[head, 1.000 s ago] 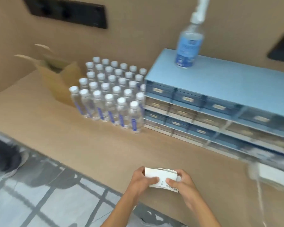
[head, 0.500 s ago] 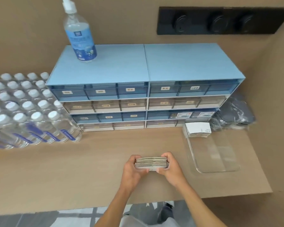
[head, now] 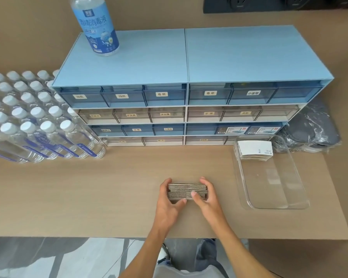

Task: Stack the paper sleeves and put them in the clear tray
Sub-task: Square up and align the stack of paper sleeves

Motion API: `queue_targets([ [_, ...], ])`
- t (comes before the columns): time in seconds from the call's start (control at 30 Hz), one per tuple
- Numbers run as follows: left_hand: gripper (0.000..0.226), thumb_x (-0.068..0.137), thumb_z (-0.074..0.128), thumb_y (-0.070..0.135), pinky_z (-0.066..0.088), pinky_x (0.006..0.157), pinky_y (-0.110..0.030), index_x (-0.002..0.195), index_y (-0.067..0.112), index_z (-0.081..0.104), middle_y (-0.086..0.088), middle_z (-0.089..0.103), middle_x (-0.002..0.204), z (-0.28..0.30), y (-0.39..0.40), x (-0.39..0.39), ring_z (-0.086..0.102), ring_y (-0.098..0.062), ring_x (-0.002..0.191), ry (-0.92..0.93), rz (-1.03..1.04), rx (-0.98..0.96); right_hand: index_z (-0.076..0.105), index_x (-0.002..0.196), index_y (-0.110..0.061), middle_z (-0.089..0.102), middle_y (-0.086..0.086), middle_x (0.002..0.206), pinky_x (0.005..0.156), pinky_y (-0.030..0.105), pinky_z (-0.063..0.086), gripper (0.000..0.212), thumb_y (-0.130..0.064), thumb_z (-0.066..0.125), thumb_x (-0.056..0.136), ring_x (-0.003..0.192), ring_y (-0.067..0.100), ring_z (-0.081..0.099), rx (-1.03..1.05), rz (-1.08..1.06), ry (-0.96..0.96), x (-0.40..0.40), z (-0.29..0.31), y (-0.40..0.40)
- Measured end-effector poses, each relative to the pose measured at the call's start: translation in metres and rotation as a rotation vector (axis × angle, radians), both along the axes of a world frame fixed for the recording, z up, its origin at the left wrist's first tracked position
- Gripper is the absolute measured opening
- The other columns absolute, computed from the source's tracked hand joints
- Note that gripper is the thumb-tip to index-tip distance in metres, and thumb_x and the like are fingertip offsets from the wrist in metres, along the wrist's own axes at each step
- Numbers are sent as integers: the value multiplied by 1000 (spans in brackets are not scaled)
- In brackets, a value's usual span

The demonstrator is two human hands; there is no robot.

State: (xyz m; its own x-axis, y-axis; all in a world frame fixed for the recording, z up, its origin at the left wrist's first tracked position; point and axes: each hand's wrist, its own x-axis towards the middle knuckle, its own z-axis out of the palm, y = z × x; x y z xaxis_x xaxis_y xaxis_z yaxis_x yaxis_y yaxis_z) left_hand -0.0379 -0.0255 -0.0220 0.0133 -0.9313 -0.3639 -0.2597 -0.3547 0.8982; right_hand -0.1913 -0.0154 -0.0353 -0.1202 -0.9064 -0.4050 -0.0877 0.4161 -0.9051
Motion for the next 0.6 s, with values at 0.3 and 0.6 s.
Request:
queue_targets([
  [0.3, 53, 94, 56, 5, 35, 105, -17, 141, 22, 38, 9, 45, 140, 0, 4, -8, 42, -7, 132, 186, 53, 30, 57, 120, -18, 62, -11, 118, 103, 26, 41, 29, -28, 36, 103, 110, -8, 54, -56, -187, 109, 21, -8, -1],
  [0.6, 13, 104, 39, 21, 38, 104, -17, 105, 20, 52, 6, 56, 127, -17, -7, -19, 49, 7, 120, 98, 170, -90, 58, 100, -13, 63, -2, 95, 81, 17, 43, 25, -22, 35, 103, 92, 4, 58, -110, -277, 241, 31, -15, -10],
])
